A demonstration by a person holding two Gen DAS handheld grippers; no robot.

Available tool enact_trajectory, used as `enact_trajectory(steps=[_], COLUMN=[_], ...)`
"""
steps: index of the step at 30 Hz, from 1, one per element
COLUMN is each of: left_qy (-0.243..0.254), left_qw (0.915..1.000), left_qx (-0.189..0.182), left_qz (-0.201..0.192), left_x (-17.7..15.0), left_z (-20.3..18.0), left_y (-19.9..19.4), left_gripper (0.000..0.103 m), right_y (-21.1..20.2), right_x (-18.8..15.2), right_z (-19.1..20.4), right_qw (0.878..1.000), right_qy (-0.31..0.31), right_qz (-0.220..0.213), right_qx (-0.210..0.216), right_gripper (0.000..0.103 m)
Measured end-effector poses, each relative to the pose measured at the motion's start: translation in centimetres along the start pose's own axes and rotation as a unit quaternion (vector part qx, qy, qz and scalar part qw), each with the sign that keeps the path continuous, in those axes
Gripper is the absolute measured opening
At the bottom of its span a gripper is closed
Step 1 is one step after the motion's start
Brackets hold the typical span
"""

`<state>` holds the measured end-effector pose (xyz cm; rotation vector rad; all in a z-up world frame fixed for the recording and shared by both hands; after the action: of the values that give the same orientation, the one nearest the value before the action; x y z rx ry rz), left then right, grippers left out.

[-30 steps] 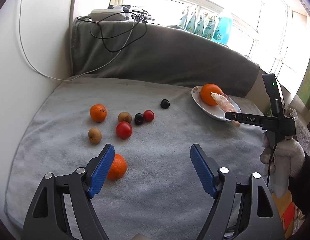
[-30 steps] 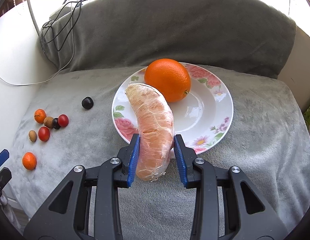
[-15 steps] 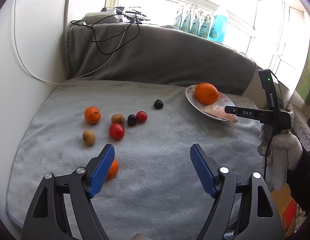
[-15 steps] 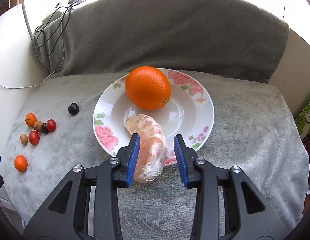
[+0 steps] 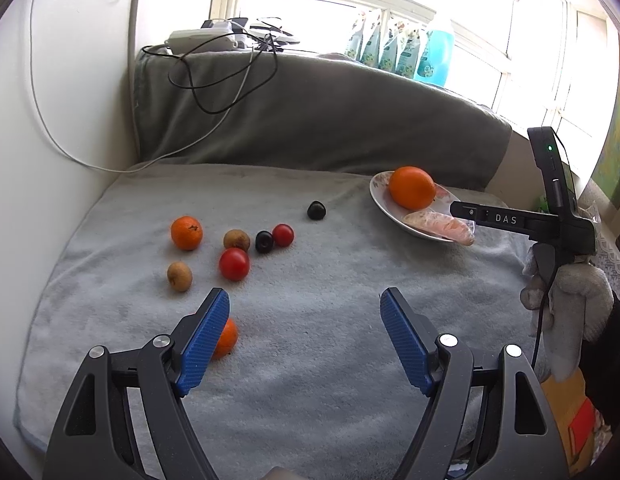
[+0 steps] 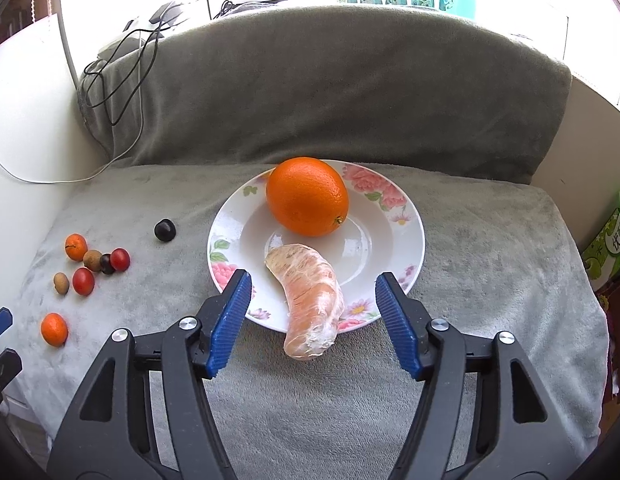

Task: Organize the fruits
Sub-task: 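Carry the grapefruit segment with the right tool and release it on the plate, then move the right tool toward the red cherry tomato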

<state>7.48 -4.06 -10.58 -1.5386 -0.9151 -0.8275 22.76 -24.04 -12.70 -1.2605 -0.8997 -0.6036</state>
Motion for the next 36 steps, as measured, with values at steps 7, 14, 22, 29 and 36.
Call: enact_trajectory(steps=[7, 14, 22, 29, 36], left_qy=[0.001, -0.006, -0.024, -0.035, -0.045], left_qw=[1.0, 0.9995, 0.9983, 0.997, 0.9957], left_qx=[0.009, 0.03, 0.053, 0.069, 0.081], left_qz=[-0.001, -0.002, -0.001, -0.003, -0.003], left_x=[-0.1, -0.1, -0.3, -0.5, -0.6], left_z=[0.6, 2.6, 5.5, 7.2, 8.6], left_y=[-0.2, -0.2, -0.2, -0.5, -0.6], left_gripper=[0.078, 0.078, 0.078, 0.078, 0.078], right_y=[-1.0, -1.4, -1.3, -1.2, -0.9], right_x=[0.4, 0.7, 0.7, 0.8, 1.1], right_z=[1.3, 3.0, 5.0, 6.7, 8.8], right_qw=[1.0, 0.999, 0.998, 0.996, 0.993], right_qy=[-0.002, -0.003, -0.01, -0.016, -0.018], right_qz=[-0.011, -0.014, -0.011, -0.01, -0.007], right_qx=[0.014, 0.036, 0.061, 0.084, 0.114], right_gripper=[0.08, 0.08, 0.08, 0.08, 0.08])
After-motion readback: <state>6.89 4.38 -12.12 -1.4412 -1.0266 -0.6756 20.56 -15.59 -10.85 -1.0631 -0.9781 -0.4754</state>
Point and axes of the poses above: each gripper's, at about its wrist camera, not at the fingertips, and y roughly the way its jaws point, z to its left, x to its top, the point moved 10 cm from there along y, roughly the way its jaws point, and after that the axes turned 13 degrees about -z, right-handed, at the moved point
